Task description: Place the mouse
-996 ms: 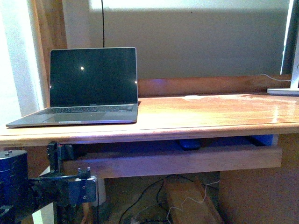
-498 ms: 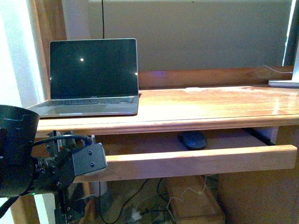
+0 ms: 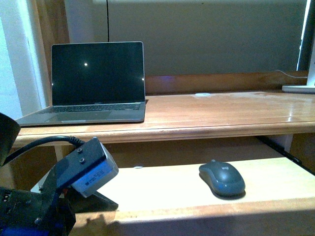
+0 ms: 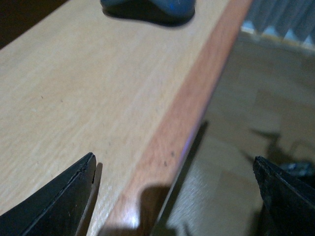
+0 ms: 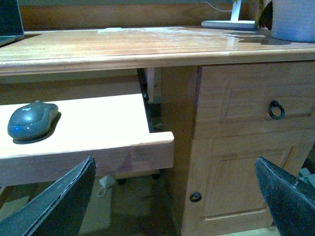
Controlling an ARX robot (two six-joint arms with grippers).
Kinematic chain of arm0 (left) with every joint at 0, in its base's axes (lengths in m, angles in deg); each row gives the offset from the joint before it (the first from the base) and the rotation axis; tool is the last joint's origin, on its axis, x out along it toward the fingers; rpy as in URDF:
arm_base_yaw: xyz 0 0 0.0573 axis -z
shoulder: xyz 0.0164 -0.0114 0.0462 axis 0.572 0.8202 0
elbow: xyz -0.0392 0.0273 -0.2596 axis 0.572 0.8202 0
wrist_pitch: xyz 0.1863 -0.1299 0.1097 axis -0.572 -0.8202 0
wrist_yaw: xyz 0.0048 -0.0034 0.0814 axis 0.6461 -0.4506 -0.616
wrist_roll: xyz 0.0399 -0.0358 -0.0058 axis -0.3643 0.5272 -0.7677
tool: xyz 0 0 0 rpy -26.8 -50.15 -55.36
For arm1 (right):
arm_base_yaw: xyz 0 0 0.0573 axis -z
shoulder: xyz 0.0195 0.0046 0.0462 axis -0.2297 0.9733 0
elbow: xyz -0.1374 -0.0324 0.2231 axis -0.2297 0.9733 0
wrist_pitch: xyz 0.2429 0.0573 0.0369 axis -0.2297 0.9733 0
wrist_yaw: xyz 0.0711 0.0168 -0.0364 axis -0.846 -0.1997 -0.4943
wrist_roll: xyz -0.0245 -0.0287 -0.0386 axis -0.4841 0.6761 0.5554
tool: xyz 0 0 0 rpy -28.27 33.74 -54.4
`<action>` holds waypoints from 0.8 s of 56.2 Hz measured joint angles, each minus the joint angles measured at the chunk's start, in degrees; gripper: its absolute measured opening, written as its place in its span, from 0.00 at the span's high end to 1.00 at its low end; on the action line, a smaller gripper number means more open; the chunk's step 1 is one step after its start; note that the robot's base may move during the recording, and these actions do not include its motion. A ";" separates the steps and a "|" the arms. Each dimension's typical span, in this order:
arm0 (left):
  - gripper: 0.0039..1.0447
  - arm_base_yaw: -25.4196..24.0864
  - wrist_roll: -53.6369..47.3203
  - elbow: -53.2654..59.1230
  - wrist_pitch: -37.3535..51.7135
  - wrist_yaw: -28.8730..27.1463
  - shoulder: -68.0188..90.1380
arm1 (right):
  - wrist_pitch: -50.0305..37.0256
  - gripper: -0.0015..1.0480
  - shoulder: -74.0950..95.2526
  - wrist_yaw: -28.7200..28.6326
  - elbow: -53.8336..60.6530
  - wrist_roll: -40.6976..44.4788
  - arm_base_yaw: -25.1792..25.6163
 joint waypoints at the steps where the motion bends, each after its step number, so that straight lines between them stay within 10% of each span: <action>1: 0.07 0.02 3.61 0.76 2.69 -0.39 -0.68 | 0.00 0.07 0.00 -0.02 0.00 0.00 0.00; 15: 0.07 -1.79 34.67 1.77 18.32 -19.85 -8.68 | 0.00 0.07 0.00 0.00 0.00 0.00 0.00; 31: 0.07 -0.48 32.59 16.94 20.63 -47.17 -29.27 | 0.00 0.07 0.00 0.00 0.00 0.00 0.00; 37: 0.29 1.53 29.24 28.15 16.20 -59.49 -44.98 | 0.00 0.07 0.00 0.04 0.00 0.00 0.00; 45: 0.54 1.46 28.55 37.09 0.74 -58.47 -66.99 | 0.00 0.07 0.00 0.00 0.00 0.00 0.00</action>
